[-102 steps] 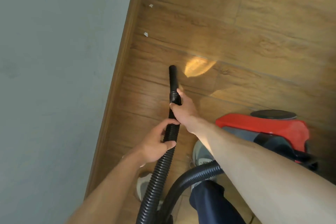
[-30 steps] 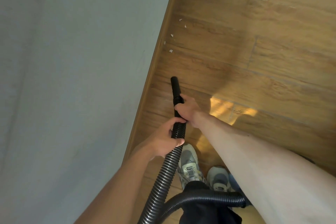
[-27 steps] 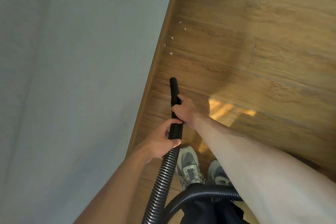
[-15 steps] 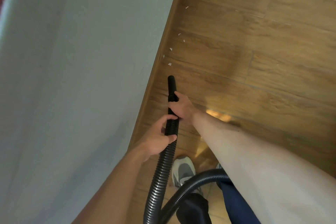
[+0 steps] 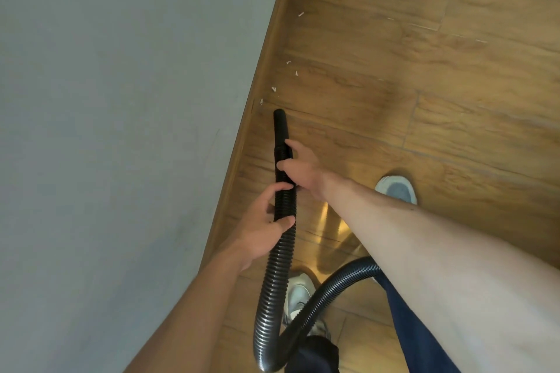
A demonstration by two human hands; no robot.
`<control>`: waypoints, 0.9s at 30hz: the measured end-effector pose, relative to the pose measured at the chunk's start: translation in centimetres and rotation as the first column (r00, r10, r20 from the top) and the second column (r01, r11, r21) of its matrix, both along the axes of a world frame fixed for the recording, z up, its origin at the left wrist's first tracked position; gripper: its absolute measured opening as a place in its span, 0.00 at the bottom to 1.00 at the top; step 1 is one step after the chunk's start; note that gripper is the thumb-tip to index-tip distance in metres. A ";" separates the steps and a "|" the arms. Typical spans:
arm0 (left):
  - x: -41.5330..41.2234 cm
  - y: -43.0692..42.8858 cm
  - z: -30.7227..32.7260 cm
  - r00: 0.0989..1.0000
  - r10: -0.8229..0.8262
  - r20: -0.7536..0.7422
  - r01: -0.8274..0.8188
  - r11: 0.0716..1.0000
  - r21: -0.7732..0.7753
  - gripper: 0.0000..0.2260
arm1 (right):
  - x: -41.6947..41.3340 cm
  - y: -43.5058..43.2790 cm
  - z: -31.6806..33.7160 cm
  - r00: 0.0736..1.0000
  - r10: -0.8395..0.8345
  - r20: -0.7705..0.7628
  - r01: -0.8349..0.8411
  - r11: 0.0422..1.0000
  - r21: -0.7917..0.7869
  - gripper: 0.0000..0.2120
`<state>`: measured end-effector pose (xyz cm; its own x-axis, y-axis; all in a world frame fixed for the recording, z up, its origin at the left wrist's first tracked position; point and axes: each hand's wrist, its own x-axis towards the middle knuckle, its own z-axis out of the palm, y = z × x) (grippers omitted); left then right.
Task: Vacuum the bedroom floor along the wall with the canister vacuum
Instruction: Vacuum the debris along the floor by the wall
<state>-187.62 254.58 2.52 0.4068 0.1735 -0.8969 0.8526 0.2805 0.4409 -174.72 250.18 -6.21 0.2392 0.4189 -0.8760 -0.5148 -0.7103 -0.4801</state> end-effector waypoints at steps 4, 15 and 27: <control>-0.6 0.5 -0.1 0.998 0.056 -0.017 -0.055 0.997 0.046 0.23 | -0.2 1.8 -0.2 0.993 0.109 0.039 -0.110 0.994 0.026 0.32; 1.9 0.7 -1.2 0.998 0.041 -0.049 -0.039 0.998 0.056 0.23 | 1.8 2.2 -1.0 0.986 0.147 0.082 -0.147 0.989 -0.002 0.34; 8.3 1.5 -2.2 0.995 -0.102 0.007 0.102 0.994 0.031 0.23 | 7.9 1.2 -0.9 0.995 -0.034 0.092 0.037 0.999 -0.031 0.33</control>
<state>-179.29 256.09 0.32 0.4315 0.1582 -0.8881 0.8721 0.1786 0.4556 -166.85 251.42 -7.15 0.3329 0.3799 -0.8631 -0.4948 -0.7087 -0.5028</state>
